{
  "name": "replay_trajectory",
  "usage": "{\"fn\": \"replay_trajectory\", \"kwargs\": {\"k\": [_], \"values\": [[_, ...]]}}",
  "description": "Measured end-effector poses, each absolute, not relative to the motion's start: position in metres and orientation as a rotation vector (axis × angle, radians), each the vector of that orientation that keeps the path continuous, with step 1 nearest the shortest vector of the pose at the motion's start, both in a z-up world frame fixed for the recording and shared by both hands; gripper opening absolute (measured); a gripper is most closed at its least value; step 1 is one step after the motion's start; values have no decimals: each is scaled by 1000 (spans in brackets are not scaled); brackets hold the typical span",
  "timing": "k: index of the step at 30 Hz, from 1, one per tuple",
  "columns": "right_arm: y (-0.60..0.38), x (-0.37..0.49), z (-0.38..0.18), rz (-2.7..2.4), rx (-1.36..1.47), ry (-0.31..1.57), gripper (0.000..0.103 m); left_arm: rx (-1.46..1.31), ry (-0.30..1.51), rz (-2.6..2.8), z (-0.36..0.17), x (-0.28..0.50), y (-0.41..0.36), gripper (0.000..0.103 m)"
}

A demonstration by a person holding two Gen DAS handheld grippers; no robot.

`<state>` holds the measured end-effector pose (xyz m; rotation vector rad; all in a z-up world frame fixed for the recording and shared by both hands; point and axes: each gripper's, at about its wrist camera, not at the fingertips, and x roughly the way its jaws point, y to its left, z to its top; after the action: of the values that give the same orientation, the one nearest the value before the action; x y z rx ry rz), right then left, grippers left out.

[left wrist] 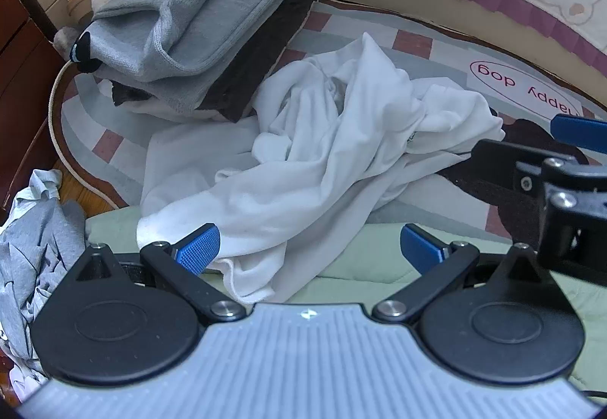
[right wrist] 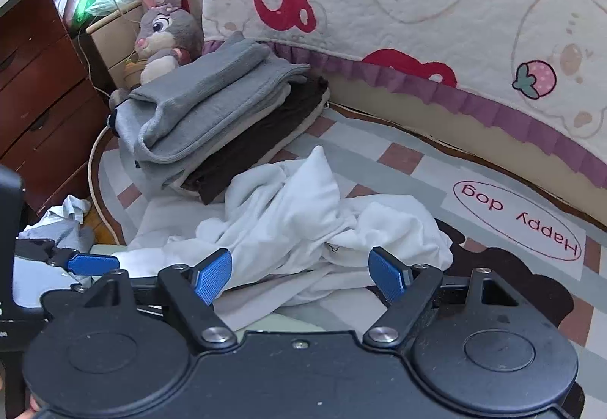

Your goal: Fold clothes

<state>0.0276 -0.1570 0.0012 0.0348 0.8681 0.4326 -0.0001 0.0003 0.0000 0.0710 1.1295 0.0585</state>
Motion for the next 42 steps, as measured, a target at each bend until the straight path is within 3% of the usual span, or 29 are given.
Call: {"fn": "replay_trajectory", "kwargs": {"k": [42], "values": [[-166,25,1,448,91,885,83,33,1125,70,3,-7,2,103]]}}
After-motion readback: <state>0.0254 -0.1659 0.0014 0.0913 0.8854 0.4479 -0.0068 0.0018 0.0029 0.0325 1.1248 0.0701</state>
